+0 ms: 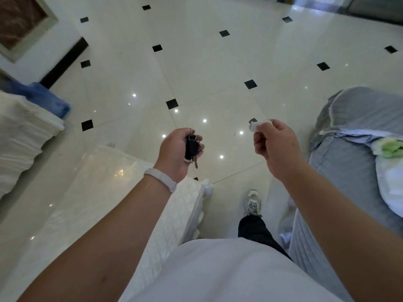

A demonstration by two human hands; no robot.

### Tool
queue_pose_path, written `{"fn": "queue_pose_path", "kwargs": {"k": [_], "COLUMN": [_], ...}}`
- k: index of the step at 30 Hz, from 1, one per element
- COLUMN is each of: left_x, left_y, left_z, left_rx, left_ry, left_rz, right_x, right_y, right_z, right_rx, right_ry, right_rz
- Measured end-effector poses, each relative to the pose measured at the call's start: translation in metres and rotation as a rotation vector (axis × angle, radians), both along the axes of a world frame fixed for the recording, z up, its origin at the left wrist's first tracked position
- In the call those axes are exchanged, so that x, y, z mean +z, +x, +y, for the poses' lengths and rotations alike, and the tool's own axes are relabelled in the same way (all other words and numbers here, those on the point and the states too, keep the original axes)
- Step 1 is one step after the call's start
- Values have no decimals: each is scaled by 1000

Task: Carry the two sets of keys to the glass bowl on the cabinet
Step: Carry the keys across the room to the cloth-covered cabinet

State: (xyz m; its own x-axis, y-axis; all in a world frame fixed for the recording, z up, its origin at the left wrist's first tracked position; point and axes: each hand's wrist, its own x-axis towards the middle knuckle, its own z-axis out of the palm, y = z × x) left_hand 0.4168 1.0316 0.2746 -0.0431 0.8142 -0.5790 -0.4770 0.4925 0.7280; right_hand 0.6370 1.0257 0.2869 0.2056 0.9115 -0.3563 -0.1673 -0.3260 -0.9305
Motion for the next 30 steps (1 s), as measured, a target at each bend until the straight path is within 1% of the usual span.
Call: {"fn": "queue_pose_path", "kwargs": {"k": [3,11,15,19,23,30], "left_x": [-1,23,34,41,35,13], "left_y": [30,126,151,149,132,87], "left_z": [37,135,170,194,221,290], "left_rx": [23,113,152,208,277,316], "left_ry": [-1,6,37,33,36,36], "left_rz": [30,96,114,105,79,33], "right_x": [-3,15,23,25,18,8], "right_y": [29,108,129,129,113,61], "right_z": [42,151,198,234,272,338], "right_rx": [22,192,248,306,341,438], "right_ry": [-6,-9,1,20,-9,-36], "right_rz": [29,-6,9,51,68,-23]}}
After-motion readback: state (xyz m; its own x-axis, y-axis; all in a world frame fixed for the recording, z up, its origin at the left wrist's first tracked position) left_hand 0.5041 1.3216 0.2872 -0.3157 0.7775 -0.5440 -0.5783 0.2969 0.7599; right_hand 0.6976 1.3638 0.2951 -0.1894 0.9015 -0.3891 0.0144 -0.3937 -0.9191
